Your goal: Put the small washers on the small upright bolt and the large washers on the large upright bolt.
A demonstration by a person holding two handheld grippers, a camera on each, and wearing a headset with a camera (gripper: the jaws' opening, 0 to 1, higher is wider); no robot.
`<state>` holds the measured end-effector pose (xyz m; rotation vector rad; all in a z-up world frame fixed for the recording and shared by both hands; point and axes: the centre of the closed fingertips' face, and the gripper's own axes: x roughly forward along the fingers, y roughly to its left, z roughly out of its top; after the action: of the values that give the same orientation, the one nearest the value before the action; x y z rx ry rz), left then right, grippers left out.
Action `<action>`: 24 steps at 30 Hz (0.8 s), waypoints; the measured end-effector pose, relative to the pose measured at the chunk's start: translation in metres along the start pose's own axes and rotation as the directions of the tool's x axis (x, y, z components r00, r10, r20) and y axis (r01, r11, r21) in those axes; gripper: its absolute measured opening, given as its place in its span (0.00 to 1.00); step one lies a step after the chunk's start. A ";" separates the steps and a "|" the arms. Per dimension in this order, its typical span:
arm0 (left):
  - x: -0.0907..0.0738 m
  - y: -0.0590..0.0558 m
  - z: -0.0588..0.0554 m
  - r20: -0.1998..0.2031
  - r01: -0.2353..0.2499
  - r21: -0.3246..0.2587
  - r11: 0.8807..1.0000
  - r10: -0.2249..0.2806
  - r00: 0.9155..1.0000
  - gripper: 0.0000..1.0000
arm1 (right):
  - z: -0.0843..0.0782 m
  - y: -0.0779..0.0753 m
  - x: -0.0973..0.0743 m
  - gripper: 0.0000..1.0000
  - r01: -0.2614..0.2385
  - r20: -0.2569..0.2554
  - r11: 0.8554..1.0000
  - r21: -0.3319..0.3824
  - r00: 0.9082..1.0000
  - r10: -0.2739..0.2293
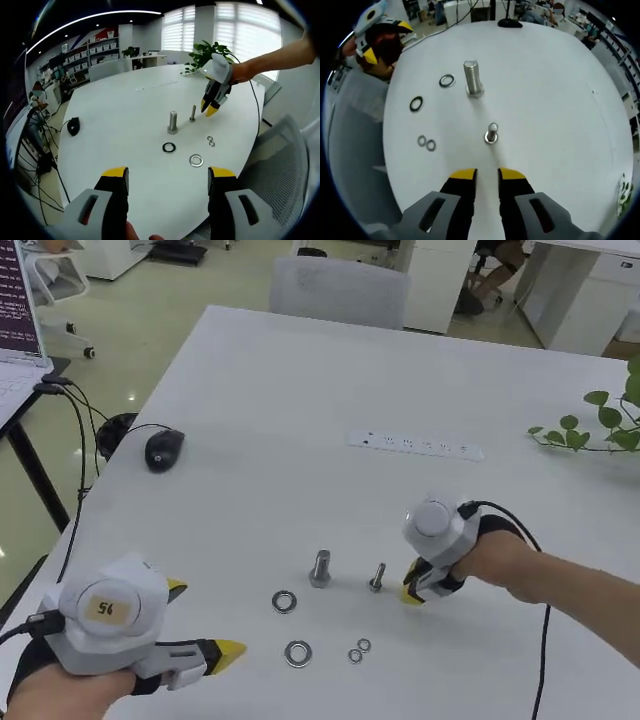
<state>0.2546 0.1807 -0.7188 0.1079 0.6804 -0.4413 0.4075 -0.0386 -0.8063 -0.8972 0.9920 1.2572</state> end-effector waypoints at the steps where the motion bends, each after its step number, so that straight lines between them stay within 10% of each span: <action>1: 0.000 -0.001 0.000 0.000 0.001 0.001 1.000 -0.001 1.000 0.64 | -0.003 0.002 0.000 0.18 0.001 0.007 1.000 0.014 1.000 -0.001; 24: 0.004 -0.013 0.000 -0.007 0.030 0.016 0.999 -0.030 1.000 0.63 | 0.008 0.072 0.014 0.19 -0.076 0.076 0.995 -0.059 0.994 0.080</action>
<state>0.2512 0.1675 -0.7208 0.1148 0.6855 -0.4760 0.3376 -0.0186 -0.8169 -0.8524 0.9411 1.3819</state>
